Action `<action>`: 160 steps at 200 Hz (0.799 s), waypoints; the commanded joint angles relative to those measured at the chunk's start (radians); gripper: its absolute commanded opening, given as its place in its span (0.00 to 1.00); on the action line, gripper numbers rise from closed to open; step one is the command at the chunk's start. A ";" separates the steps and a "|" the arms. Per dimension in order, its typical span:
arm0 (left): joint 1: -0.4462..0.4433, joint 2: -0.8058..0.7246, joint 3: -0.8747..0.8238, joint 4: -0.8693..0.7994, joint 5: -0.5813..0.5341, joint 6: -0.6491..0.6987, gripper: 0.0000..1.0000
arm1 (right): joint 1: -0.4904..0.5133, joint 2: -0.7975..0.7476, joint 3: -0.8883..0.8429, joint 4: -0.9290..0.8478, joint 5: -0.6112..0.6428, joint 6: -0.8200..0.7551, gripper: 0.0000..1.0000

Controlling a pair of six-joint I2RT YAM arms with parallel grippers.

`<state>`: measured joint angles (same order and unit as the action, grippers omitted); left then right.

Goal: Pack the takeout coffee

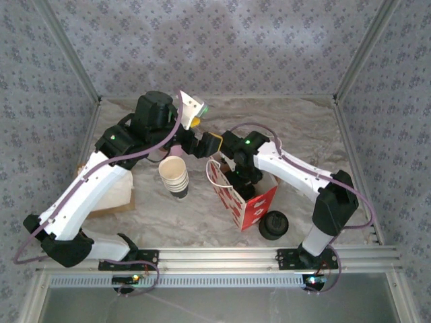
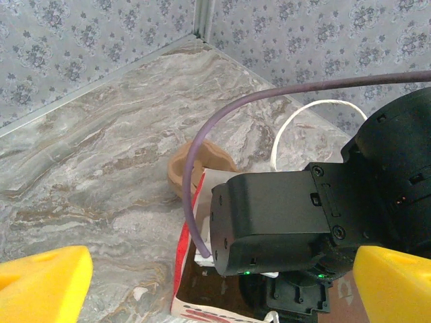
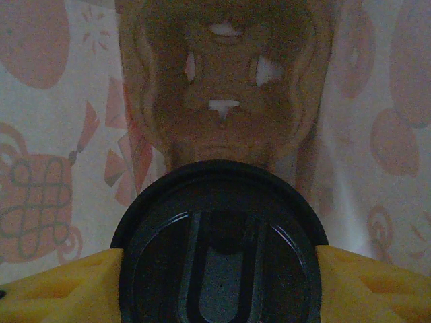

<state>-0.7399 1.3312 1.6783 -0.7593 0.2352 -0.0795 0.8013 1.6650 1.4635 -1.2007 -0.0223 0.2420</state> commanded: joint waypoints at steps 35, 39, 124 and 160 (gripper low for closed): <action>0.011 -0.026 -0.006 0.017 -0.004 -0.010 0.99 | 0.013 -0.031 -0.023 0.000 0.022 -0.007 0.68; 0.012 -0.026 -0.006 0.017 -0.005 -0.010 0.99 | 0.013 -0.033 -0.025 0.002 0.022 -0.006 0.68; 0.014 -0.032 -0.011 0.019 -0.005 -0.013 0.99 | 0.020 -0.048 -0.038 0.003 0.025 -0.003 0.68; 0.016 -0.033 -0.011 0.019 -0.005 -0.013 1.00 | 0.022 -0.048 -0.038 0.003 0.030 -0.001 0.69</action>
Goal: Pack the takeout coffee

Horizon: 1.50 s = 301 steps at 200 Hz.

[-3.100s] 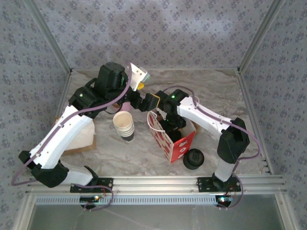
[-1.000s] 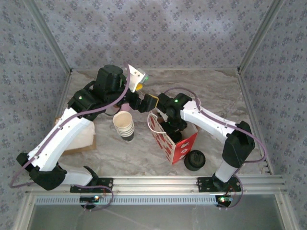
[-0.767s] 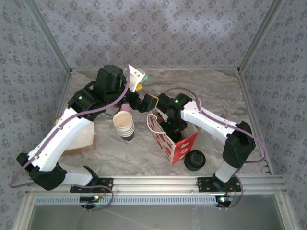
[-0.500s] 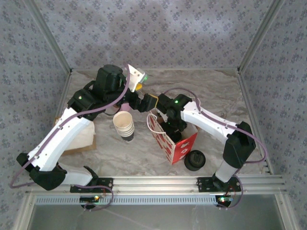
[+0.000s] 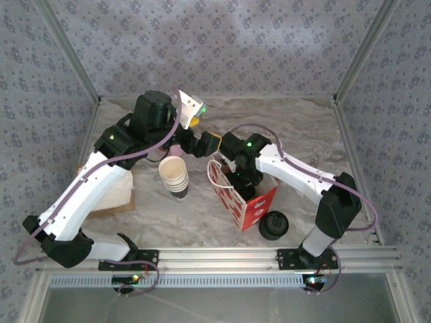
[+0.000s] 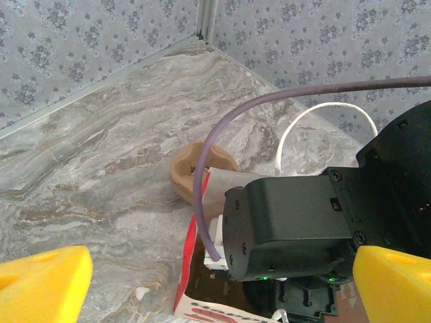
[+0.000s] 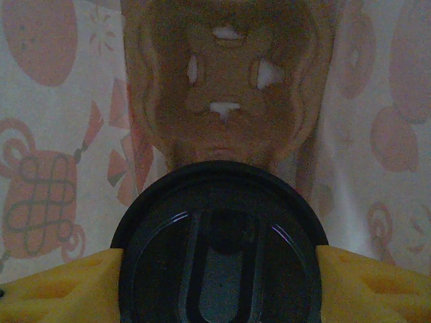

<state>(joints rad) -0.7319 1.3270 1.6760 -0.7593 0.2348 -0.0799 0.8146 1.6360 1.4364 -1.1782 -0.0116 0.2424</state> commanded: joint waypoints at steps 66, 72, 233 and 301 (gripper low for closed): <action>0.013 -0.029 -0.013 0.022 -0.005 -0.016 0.99 | 0.009 -0.027 -0.014 -0.020 0.020 -0.002 0.69; 0.013 -0.029 -0.013 0.022 -0.005 -0.016 1.00 | 0.010 -0.028 -0.016 -0.020 0.020 -0.002 0.69; 0.038 -0.037 -0.047 0.043 0.001 -0.032 0.99 | 0.024 -0.081 -0.059 -0.001 0.033 -0.002 0.70; 0.050 -0.054 -0.088 0.061 0.000 -0.042 1.00 | 0.030 -0.088 -0.086 0.016 0.043 -0.001 0.70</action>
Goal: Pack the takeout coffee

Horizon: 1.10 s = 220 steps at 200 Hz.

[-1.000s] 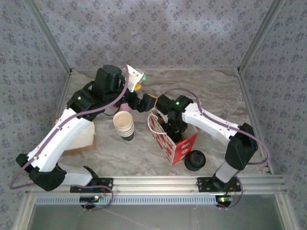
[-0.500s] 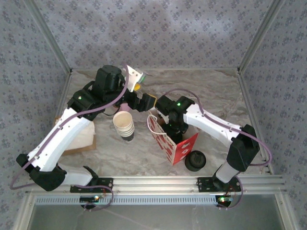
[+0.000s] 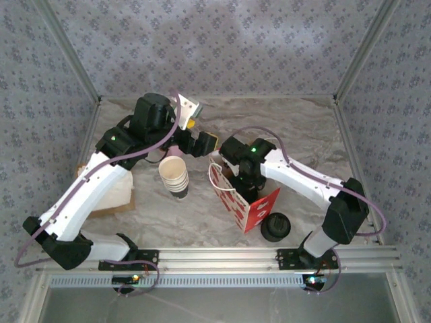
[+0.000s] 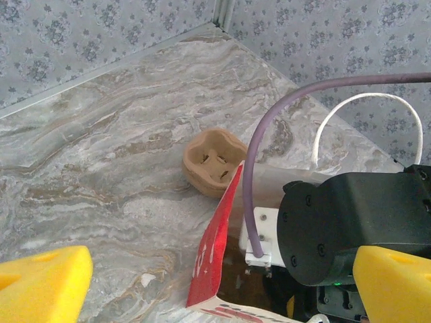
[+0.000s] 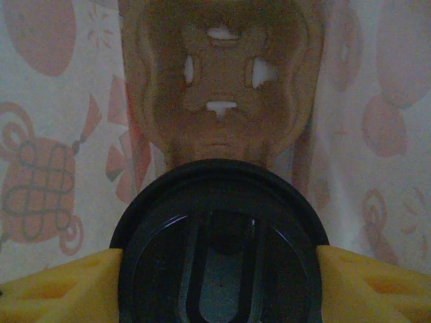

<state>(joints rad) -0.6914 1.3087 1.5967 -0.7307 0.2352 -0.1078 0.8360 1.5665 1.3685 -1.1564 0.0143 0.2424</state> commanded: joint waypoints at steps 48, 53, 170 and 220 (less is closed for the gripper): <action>0.021 -0.042 -0.030 0.043 0.006 -0.020 0.99 | 0.011 -0.019 -0.022 0.001 0.018 0.000 0.70; 0.023 -0.042 -0.032 0.043 0.007 -0.021 0.99 | 0.012 -0.019 -0.022 0.001 0.018 0.000 0.70; 0.108 0.004 -0.106 0.031 0.090 -0.086 0.82 | 0.019 -0.030 -0.034 0.015 0.016 0.001 0.70; 0.110 0.070 -0.099 -0.010 0.145 -0.070 0.72 | 0.023 -0.028 -0.029 0.019 0.018 0.001 0.70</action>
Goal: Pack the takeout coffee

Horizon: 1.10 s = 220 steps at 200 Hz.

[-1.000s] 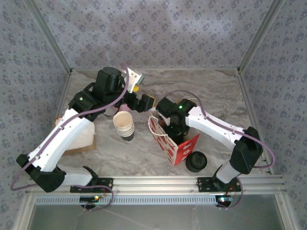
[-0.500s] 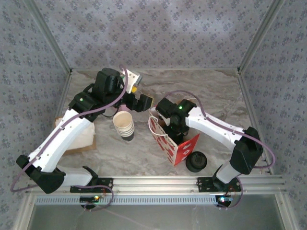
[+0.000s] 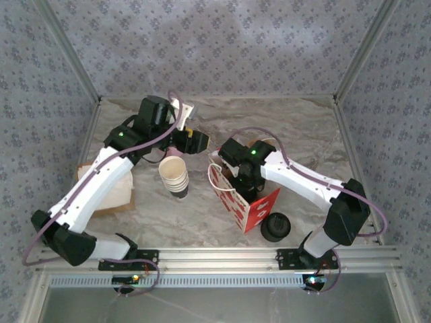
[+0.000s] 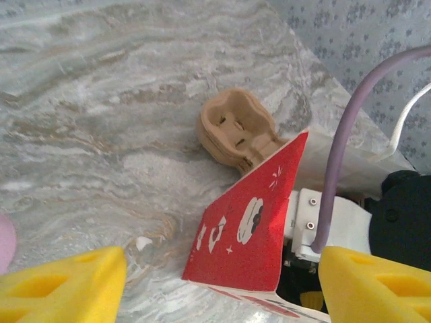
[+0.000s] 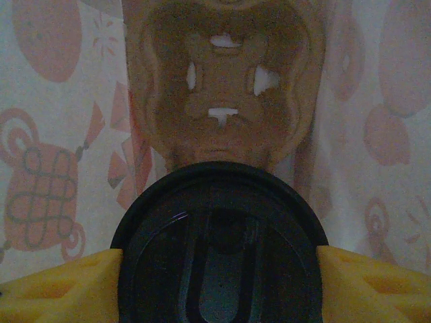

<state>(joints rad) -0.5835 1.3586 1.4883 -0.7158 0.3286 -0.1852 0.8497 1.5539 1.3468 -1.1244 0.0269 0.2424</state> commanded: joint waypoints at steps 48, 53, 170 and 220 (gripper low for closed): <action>0.008 0.066 0.005 -0.025 0.090 0.007 0.60 | 0.012 -0.017 -0.019 -0.006 0.006 0.005 0.70; 0.010 0.068 0.002 -0.023 0.094 0.006 0.60 | 0.012 -0.017 -0.020 -0.006 0.007 0.006 0.70; 0.011 0.059 -0.018 -0.013 0.089 -0.009 0.61 | 0.020 -0.020 -0.031 0.006 0.006 0.011 0.72; 0.014 0.057 -0.015 -0.013 0.083 -0.011 0.61 | 0.020 -0.022 -0.037 0.012 0.005 0.011 0.72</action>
<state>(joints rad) -0.5774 1.4288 1.4639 -0.7319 0.4072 -0.1852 0.8619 1.5486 1.3300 -1.0985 0.0311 0.2428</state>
